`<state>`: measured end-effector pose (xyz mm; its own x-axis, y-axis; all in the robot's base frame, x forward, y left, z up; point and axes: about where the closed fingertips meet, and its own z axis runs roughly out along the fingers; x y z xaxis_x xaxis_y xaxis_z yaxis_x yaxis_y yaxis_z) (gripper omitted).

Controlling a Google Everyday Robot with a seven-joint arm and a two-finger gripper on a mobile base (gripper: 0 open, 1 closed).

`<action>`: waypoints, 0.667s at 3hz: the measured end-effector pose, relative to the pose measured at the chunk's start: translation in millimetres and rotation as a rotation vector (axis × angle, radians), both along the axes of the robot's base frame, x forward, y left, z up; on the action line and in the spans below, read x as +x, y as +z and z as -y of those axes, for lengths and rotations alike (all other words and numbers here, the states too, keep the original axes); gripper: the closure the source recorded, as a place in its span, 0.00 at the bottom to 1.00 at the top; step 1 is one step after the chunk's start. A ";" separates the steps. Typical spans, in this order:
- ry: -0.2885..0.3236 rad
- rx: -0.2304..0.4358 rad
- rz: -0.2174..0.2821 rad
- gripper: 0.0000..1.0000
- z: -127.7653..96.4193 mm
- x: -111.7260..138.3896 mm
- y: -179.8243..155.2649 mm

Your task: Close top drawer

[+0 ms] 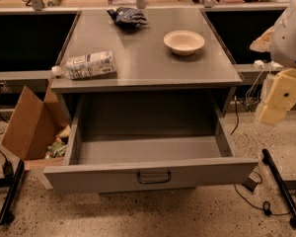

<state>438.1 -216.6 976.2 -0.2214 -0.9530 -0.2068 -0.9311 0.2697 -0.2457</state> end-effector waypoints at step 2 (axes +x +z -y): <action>0.048 0.009 -0.048 0.00 -8.8 -1.7 -41.7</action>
Offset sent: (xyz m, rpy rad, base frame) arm -0.0036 0.0173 -0.0946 0.0197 0.1239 0.1049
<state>436.4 -207.8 934.6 -0.1854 -0.9610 -0.2053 -0.9537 0.2263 -0.1982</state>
